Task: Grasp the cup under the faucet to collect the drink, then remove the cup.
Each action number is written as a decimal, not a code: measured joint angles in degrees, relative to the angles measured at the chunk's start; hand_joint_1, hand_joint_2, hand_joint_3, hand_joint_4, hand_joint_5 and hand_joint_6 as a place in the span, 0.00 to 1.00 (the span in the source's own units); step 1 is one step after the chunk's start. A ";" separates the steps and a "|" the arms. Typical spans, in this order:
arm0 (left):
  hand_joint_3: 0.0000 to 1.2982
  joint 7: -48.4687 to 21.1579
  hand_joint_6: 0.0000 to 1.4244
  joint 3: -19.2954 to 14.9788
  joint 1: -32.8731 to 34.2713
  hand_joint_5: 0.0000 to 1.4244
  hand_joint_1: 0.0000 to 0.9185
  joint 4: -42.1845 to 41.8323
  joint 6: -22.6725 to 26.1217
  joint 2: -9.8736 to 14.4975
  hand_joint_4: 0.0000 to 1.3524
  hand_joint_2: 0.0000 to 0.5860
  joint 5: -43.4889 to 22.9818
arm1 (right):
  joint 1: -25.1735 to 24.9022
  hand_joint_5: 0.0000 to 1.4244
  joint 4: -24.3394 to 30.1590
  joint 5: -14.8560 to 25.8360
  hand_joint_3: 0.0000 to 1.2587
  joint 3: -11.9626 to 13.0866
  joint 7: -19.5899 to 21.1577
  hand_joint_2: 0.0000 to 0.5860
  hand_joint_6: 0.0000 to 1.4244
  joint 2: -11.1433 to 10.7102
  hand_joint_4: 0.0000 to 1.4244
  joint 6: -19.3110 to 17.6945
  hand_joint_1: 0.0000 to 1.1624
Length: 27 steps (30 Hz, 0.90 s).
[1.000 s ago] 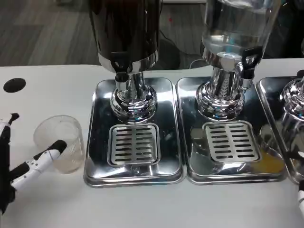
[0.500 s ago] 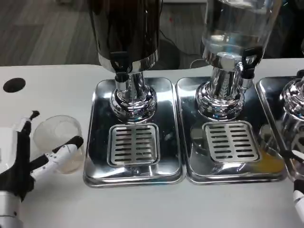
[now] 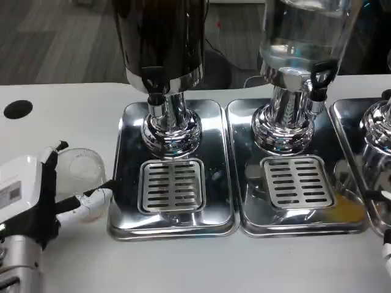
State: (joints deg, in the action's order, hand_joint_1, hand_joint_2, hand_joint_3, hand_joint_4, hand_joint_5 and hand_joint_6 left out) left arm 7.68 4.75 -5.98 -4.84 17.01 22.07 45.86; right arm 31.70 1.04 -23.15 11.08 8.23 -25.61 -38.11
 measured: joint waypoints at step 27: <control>0.34 2.64 0.52 0.82 0.46 0.45 0.39 1.31 -0.05 1.57 0.37 0.19 -0.38 | 0.06 0.02 -2.50 1.09 0.17 0.96 -0.01 1.00 0.00 0.03 0.03 -2.89 0.29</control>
State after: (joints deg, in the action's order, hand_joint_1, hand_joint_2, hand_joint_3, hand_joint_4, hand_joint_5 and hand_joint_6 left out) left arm 10.32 5.57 -5.52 -3.53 16.97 23.65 45.48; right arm 31.76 -1.46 -22.06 12.04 8.22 -25.58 -41.00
